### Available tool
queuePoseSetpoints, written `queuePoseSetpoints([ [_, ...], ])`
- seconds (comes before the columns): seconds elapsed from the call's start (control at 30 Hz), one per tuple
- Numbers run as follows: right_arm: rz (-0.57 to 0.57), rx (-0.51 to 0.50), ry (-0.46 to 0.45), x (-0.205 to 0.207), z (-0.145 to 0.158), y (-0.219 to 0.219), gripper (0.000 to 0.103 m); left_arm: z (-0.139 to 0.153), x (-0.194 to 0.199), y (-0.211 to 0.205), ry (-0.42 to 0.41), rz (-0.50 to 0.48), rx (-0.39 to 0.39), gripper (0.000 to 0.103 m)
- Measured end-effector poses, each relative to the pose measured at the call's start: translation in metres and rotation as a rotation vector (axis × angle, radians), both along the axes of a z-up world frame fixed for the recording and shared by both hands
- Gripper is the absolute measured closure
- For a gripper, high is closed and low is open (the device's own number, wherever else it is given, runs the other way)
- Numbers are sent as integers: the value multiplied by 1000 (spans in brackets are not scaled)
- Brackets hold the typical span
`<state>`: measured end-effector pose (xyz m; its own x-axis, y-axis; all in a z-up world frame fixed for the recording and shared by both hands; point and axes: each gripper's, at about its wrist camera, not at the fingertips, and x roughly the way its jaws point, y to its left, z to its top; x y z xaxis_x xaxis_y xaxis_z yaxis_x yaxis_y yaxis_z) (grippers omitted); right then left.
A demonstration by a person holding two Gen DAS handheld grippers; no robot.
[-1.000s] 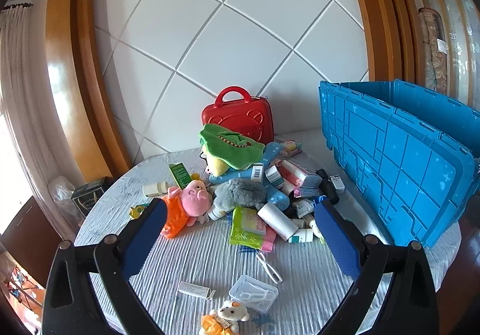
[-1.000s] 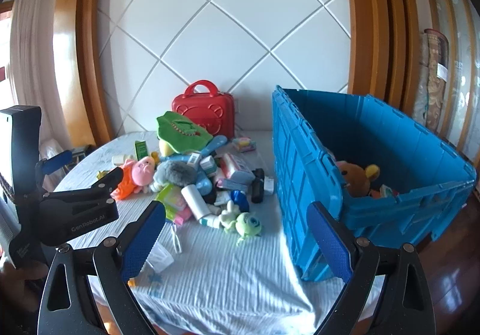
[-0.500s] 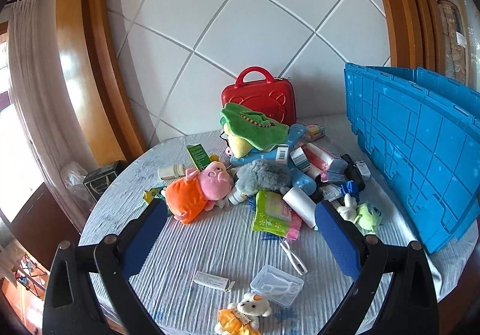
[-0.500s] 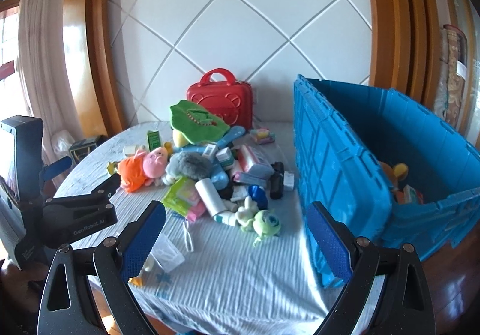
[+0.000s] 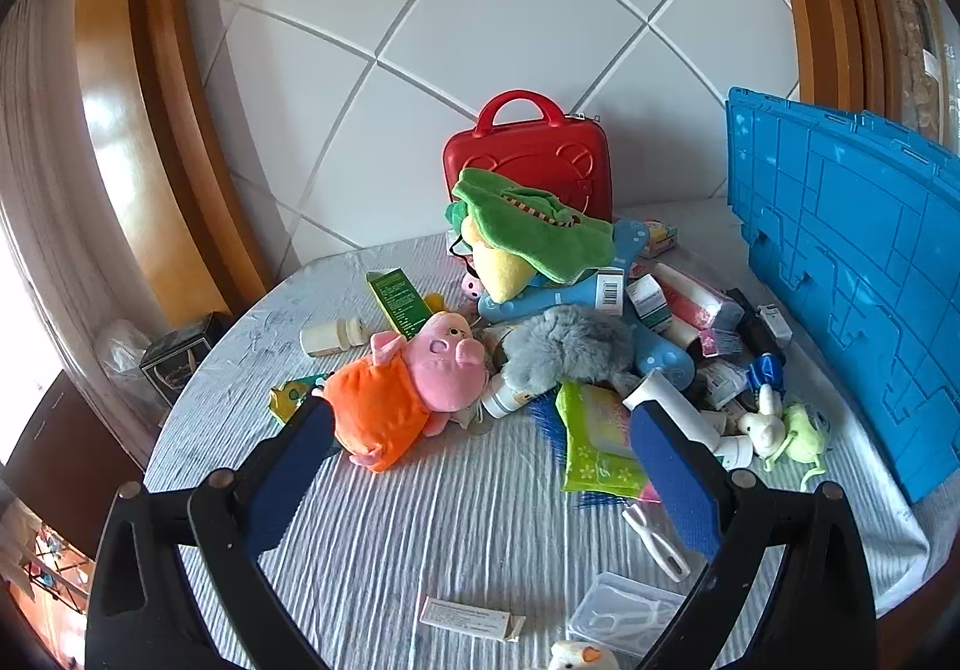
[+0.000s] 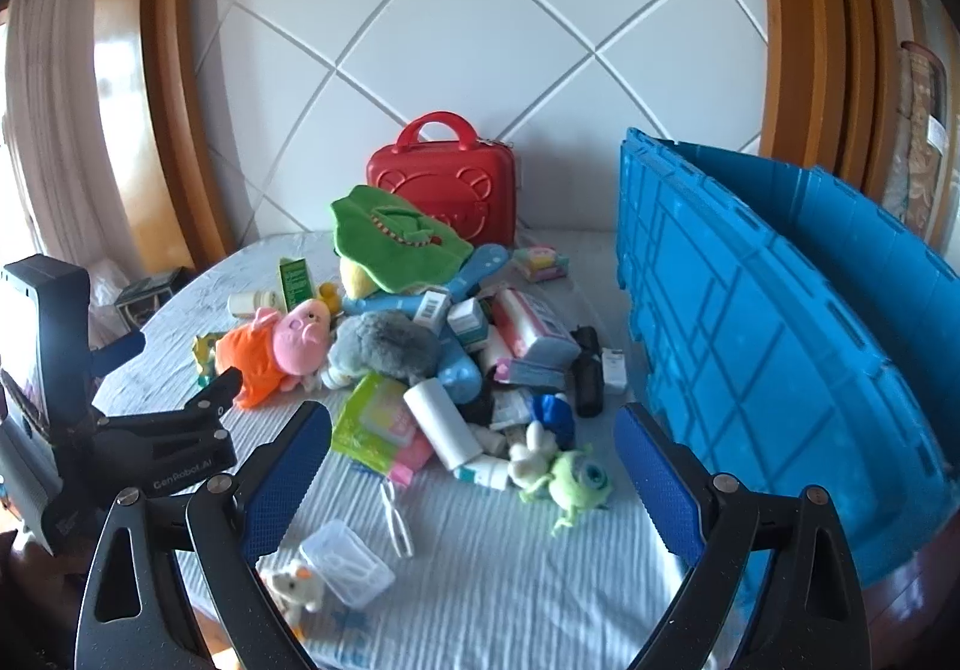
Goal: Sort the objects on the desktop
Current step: 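Withdraw both grippers from the crate back over the table pile, then grasp the white teddy bear with the left gripper while the right grasps the clear floss box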
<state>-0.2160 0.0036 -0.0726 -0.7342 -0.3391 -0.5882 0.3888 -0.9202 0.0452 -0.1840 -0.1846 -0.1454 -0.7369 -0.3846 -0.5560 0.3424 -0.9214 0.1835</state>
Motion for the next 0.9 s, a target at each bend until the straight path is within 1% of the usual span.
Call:
queuePoseSetpoints([
  [0.17,-25,9,-13,-14,-4,-26,7,-7,1,-43,2,-4,-12,3],
  [0.3,-57,21,-5,-18,-7,-36,7,-22,5,-81,-10,12,-2,3],
  [0.4,-72,14,-25,-25,-20,-43,7,-38,2,-101,-51,32,-1,3],
  [0.5,-48,50,-61,-37,-43,-58,7,-50,-1,-116,-76,34,11,3],
  [0.63,-6,68,-114,-51,-72,-73,7,-63,-2,-124,-75,-1,23,3],
  [0.7,14,76,-125,-55,-83,-78,7,-71,2,-121,-78,-25,6,3],
  [0.77,45,79,-141,-61,-95,-84,7,-84,11,-117,-97,-45,-11,3],
  [0.9,101,99,-186,-74,-116,-93,7,-110,32,-109,-140,-81,27,3],
])
